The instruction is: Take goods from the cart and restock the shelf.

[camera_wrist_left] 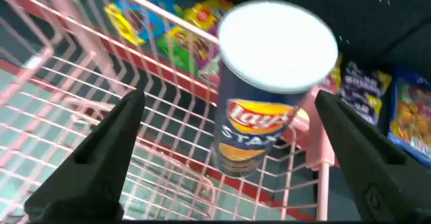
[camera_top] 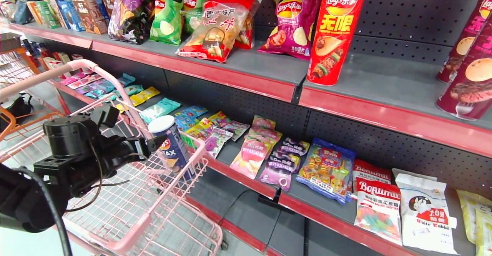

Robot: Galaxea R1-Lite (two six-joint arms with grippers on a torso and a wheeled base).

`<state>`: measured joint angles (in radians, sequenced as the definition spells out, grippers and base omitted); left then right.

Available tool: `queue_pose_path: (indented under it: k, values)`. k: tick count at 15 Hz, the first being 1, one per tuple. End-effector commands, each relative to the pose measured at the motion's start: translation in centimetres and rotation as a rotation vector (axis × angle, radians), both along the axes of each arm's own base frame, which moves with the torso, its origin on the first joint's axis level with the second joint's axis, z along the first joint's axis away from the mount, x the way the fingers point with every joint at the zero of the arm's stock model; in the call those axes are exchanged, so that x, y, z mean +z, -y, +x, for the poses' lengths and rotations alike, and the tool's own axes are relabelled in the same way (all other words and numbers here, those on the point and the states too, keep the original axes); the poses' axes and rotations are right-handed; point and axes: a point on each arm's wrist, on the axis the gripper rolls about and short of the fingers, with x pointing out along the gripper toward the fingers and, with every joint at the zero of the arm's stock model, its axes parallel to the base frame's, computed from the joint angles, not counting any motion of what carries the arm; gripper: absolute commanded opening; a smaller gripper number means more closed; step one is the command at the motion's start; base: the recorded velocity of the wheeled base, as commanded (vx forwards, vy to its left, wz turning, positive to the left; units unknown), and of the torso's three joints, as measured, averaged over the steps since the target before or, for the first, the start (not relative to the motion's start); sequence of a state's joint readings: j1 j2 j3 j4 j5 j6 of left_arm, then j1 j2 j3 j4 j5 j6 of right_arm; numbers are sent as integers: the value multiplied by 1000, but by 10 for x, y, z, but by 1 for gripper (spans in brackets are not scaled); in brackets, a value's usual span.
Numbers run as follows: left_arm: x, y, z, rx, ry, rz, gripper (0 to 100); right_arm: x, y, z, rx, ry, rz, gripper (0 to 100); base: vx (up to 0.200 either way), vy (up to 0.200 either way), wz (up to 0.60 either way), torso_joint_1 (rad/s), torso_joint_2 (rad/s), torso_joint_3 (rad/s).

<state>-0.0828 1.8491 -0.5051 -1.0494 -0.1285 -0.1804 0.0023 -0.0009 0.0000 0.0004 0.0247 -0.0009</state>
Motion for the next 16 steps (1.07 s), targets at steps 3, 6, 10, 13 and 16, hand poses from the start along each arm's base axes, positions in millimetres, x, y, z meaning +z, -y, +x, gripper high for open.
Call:
queue_pose_path:
  k: [3, 6, 10, 13, 16]
  values:
    - [-31, 7, 18, -35, -22, 52, 100, 0, 0, 0, 2, -2, -1, 100, 0, 0, 0, 0, 0, 0]
    - [-38, 10, 29, -57, 22, 78, 100, 0, 0, 0, 1, -2, -1, 100, 0, 0, 0, 0, 0, 0]
    - [-42, 21, 32, -90, 20, 80, 100, 0, 0, 0, 2, 0, -1, 100, 0, 0, 0, 0, 0, 0]
    - [-44, 22, 39, -84, 42, 83, 0, 0, 0, 0, 2, 0, -1, 100, 0, 0, 0, 0, 0, 0]
    - [-44, 21, 38, -83, 46, 85, 0, 0, 0, 0, 2, 0, -1, 100, 0, 0, 0, 0, 0, 0]
